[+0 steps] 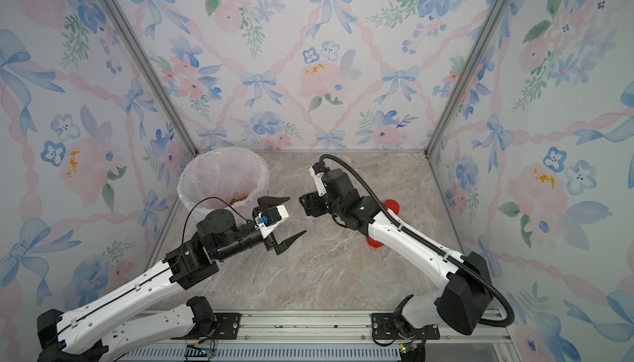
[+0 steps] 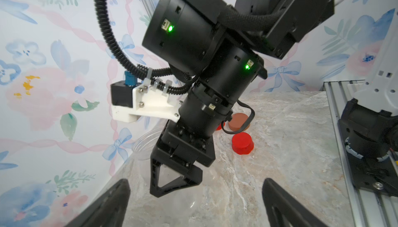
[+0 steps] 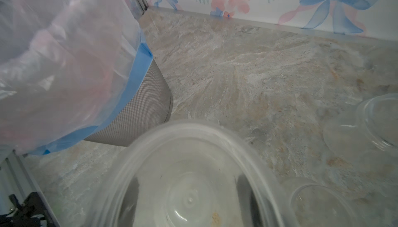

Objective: Empty moldy peanuts from jars
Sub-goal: Place the jar at the center of the board.

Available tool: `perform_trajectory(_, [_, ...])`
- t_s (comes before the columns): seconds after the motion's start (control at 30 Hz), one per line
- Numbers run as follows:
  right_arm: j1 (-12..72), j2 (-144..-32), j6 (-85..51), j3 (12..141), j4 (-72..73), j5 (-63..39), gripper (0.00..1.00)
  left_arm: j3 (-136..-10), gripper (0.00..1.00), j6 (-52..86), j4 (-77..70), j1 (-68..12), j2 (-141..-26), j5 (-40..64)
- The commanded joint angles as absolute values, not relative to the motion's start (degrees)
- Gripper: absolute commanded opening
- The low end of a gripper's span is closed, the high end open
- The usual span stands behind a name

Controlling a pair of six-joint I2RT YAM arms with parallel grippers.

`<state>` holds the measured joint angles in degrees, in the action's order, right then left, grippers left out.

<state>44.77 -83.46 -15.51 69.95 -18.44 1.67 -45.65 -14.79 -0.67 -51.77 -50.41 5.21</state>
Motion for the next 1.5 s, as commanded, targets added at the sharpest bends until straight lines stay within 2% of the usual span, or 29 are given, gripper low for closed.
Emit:
perform_trajectory(0.0, [47.66, -87.00, -11.59, 71.21, -15.43, 7.40, 0.43, -42.41, 0.98, -8.11, 0.31, -52.03, -48.57, 5.97])
perform_trajectory(0.1, [48.78, -91.56, -10.41, 71.70, -13.15, 9.03, 0.44, -39.72, 0.98, -6.24, 0.09, -52.03, -46.13, 4.50])
perform_trajectory(0.23, [49.31, -97.53, -9.59, 71.74, -8.18, 11.16, 0.44, -34.71, 0.98, -3.63, -2.38, -52.15, -41.96, -3.32])
perform_trajectory(0.4, [49.31, -102.81, -10.24, 71.59, -4.05, 13.01, 0.44, -33.68, 0.98, 1.15, -2.73, -52.21, -42.53, -15.03])
perform_trajectory(0.5, [49.68, -103.71, -10.72, 70.35, -1.99, 14.34, 0.44, -31.87, 0.98, 2.49, -2.73, -52.25, -43.62, -12.91])
perform_trajectory(0.83, [50.07, -106.27, -8.74, 69.19, -0.74, 19.72, 0.46, -27.16, 0.98, 9.52, -4.55, -52.47, -41.04, -19.35])
perform_trajectory(1.07, [50.02, -107.27, -9.22, 65.16, 5.01, 21.04, 0.47, -24.81, 0.98, 10.45, -5.50, -52.55, -40.74, -19.92])
perform_trajectory(1.27, [50.11, -107.23, -9.49, 63.08, 6.62, 20.65, 0.52, -23.13, 0.98, 11.17, -5.80, -52.73, -41.62, -23.26])
perform_trajectory(1.47, [50.16, -106.51, -10.40, 61.95, 5.87, 20.38, 0.61, -20.58, 0.98, 13.43, -5.98, -52.73, -40.17, -31.38])
